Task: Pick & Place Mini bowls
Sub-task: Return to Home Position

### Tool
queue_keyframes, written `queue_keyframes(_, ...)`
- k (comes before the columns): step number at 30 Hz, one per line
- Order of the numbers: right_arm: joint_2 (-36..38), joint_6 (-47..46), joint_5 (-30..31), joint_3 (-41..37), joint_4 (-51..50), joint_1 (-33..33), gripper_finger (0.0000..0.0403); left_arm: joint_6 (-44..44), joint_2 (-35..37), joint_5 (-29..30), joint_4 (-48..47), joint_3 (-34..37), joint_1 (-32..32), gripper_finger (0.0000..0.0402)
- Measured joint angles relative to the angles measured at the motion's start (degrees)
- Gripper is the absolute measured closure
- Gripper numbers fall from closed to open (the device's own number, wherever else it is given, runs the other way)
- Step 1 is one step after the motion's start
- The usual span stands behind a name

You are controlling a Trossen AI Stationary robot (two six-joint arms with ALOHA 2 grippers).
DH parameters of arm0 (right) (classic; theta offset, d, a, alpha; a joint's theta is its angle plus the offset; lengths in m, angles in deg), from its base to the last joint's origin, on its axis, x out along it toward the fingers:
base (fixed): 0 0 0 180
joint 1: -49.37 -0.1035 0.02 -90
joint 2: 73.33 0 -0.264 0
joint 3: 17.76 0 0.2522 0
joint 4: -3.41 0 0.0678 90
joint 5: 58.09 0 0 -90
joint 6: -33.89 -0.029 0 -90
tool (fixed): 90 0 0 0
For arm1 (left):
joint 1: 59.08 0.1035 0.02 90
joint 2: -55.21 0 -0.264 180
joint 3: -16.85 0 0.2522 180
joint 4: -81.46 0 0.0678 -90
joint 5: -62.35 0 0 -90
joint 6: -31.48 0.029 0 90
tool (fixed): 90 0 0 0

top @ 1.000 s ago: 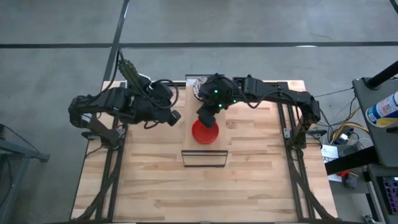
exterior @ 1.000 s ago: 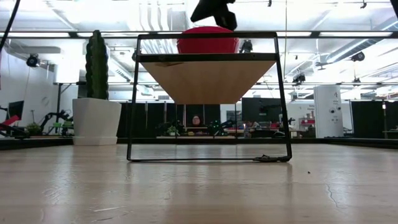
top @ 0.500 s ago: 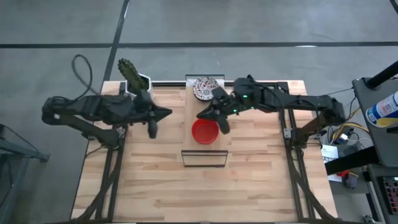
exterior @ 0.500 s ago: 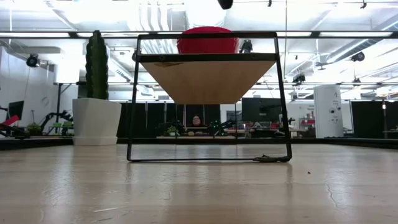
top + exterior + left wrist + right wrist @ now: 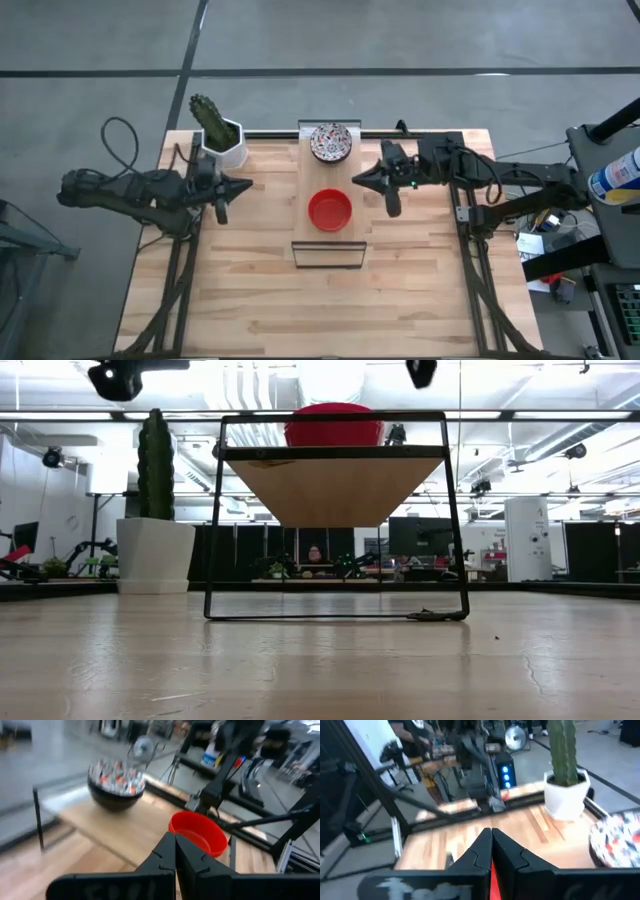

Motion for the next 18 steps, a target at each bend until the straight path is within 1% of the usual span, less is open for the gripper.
queue_keyframes(3, 3.04, 1.3, 0.4, -5.2, 1.65, 0.11, 0.0394, 8.72, 2.68, -1.68, 6.92, 4.85, -0.02, 0.0401)
queue_keyframes(4, 4.14, 1.91, 0.49, -6.93, 2.69, 0.16, 0.0394, 10.39, 3.25, -3.07, 9.01, 6.37, -0.02, 0.0401)
queue_keyframes(6, 6.55, 2.67, 0.61, -9.78, 3.08, 0.2, 0.0394, 12.11, 4.08, -3.91, 13.48, 8.86, -0.04, 0.0401)
queue_keyframes(8, 8.74, 3.02, 0.61, -12.11, 1.65, 0.16, 0.0394, 13.97, 4.64, -3.91, 13.95, 10.88, -0.02, 0.0401)
queue_keyframes(10, 10.23, 2.75, 0.43, -14.44, -1.25, 0.11, 0.0394, 13.79, 5.06, -3.89, 13.29, 13.11, -0.02, 0.0401)
queue_keyframes(12, 11.81, 1.78, 0.45, -17.21, -2.72, 0.13, 0.0394, 12.5, 5.17, -4.03, 14.83, 15.25, -0.03, 0.0401)
queue_keyframes(14, 13.35, 1.75, 0.45, -19.65, -0.83, 0.15, 0.0394, 12.76, 5.25, -4.5, 16.91, 17.62, -0.04, 0.0401)
queue_keyframes(18, 16.7, 3.2, -0.55, -25.12, 4.26, 0.13, 0.0394, 14.19, 6.06, -7.31, 21.44, 22.3, -0.04, 0.0401)
